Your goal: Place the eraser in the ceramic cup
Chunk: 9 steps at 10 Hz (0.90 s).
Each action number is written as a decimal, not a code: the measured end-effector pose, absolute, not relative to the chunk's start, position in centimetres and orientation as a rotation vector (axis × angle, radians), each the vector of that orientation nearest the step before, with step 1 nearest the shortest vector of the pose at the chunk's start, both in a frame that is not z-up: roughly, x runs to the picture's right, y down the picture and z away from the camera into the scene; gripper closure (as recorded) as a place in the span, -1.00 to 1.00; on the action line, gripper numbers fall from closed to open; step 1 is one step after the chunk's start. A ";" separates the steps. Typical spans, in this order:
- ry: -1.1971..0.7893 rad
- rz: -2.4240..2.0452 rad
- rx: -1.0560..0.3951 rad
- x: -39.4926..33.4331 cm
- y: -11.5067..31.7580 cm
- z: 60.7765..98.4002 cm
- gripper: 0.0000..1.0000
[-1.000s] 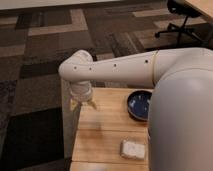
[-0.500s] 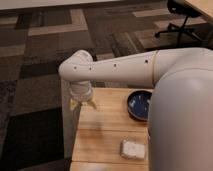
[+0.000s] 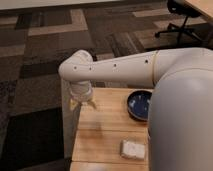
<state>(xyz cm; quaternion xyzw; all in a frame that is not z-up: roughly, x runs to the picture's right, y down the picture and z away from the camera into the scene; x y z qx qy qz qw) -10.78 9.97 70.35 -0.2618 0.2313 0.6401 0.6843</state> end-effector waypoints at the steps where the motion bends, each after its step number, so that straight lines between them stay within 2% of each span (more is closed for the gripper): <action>1: 0.518 1.435 -0.587 -10.8 10.0 70.3 -0.30; 5: 0.502 1.521 -0.569 -8.2 9.8 70.2 -0.30; 9: 0.476 1.640 -0.552 -0.7 11.1 69.1 -0.30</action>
